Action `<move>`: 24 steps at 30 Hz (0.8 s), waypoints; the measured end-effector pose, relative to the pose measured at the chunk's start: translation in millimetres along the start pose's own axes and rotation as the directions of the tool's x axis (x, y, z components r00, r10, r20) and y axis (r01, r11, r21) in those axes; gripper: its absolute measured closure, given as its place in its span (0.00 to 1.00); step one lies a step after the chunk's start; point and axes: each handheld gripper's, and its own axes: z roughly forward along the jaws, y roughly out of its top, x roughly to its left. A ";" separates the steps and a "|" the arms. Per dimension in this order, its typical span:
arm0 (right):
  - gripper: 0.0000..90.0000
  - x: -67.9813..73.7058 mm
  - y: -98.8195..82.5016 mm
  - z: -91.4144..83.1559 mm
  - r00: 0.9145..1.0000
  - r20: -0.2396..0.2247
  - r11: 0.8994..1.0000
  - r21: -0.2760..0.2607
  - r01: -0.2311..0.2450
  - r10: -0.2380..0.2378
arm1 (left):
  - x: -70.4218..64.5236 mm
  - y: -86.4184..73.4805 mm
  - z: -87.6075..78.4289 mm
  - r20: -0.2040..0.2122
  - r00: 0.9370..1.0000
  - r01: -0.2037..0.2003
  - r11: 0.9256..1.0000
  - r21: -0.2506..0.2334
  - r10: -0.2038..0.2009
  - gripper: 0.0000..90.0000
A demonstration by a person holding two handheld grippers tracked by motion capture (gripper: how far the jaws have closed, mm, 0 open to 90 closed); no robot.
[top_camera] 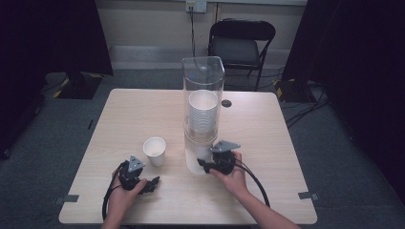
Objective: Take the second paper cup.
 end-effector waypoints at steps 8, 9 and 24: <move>0.40 -2.1 -3.7 -22.4 0.999 -0.042 0.999 0.019 0.030 -0.030 | 0.4 0.2 0.1 0.005 1.000 -0.005 1.000 0.003 0.005 0.08; 0.40 -3.4 -7.1 -24.1 0.999 -0.032 0.999 0.019 0.032 -0.032 | 0.4 0.3 0.0 0.005 1.000 -0.006 1.000 0.005 0.006 0.08; 0.39 -46.1 -27.4 -28.7 0.996 0.081 0.996 0.082 -0.032 0.026 | -1.1 -1.7 -1.6 0.004 1.000 -0.002 1.000 0.001 0.002 0.08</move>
